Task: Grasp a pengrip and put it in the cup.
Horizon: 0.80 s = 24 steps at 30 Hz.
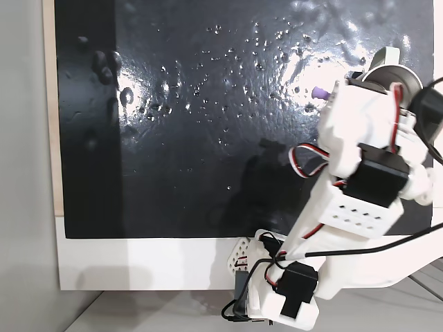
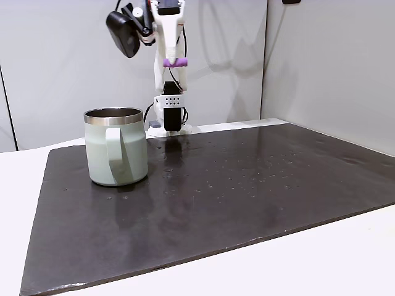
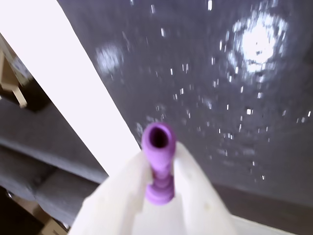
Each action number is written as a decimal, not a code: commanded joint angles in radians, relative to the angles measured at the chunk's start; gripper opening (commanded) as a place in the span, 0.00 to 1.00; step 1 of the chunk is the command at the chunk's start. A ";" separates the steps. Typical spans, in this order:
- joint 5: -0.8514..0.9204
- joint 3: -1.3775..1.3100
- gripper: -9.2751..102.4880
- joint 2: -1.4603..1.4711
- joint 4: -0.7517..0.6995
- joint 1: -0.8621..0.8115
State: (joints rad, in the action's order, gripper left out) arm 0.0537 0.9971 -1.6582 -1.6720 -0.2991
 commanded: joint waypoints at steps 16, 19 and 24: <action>0.156 -0.268 0.08 0.256 0.009 -0.275; 0.161 -0.270 0.13 0.262 0.003 -0.275; 0.158 -0.278 0.45 0.272 -0.005 -0.285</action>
State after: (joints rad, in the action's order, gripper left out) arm 0.2025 0.7885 -1.3837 -1.6720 -0.5660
